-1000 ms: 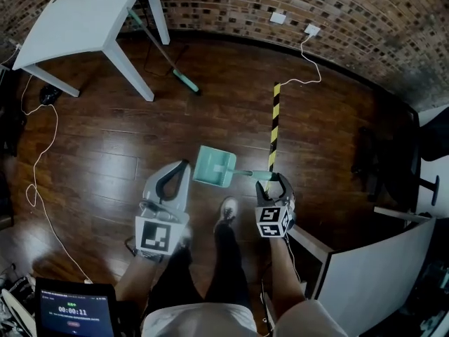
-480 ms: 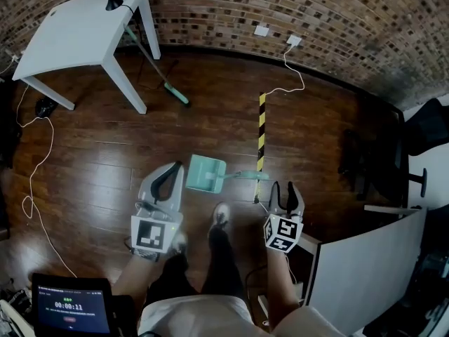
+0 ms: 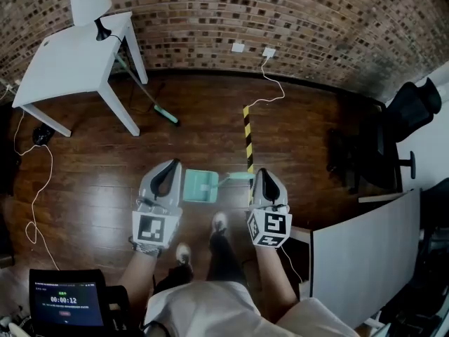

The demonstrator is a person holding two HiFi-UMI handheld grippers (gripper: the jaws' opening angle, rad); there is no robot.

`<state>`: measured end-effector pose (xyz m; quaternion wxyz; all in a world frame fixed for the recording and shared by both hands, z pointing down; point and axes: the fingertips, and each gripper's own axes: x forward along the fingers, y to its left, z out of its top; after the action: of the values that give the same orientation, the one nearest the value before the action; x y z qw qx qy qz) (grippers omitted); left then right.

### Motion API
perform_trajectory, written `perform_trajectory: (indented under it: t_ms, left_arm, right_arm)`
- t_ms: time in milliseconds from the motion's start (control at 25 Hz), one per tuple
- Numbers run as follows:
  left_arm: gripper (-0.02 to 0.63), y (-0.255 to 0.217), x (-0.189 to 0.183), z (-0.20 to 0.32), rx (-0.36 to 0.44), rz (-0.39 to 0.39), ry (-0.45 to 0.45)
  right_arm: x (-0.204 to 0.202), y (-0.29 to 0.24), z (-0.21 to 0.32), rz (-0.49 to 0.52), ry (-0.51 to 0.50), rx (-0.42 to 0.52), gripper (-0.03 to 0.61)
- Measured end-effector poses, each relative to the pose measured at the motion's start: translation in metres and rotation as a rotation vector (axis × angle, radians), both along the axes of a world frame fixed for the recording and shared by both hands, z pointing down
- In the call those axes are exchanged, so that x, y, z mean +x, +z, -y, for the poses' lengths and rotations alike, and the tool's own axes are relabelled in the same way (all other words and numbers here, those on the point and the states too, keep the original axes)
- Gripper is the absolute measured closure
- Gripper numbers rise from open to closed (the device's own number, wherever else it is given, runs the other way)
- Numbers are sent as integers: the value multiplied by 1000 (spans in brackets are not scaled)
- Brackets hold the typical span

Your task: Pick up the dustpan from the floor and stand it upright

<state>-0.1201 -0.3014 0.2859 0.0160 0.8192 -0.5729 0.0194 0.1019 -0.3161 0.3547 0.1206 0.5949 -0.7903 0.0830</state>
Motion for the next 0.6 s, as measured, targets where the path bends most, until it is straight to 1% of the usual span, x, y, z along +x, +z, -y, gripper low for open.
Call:
perform_trajectory:
  t_ms: [120,200,280,400,440,520,600]
  left_arm:
    - [612,-20,4,-6,4,-2,22]
    - [612,-35,8,-8,24,1,37]
    - [612,-52,7,-9,66,5,44]
    - [612,-74,-1,-11,134,25,42]
    - [612,-80,-4,-13,141,21,42]
    - [612,-88,-9,-26,131,2,49]
    - [612,-90,-17,-42,126,7,60]
  right_arm:
    - [-18,-30,-3,-21,-38,30,565]
    - [-26,-53,-5,-14,-37,62,565]
    - [-35,-76,-8,1,-41,109,565]
    - [-51,-104,-13,-28,-84,167,565]
    - [-53,-112,-16,-36,-93,181,565]
    - [-55,-126,-28,-36,-97,209,565]
    - [-60,-139,-45,-30,-100,244,565]
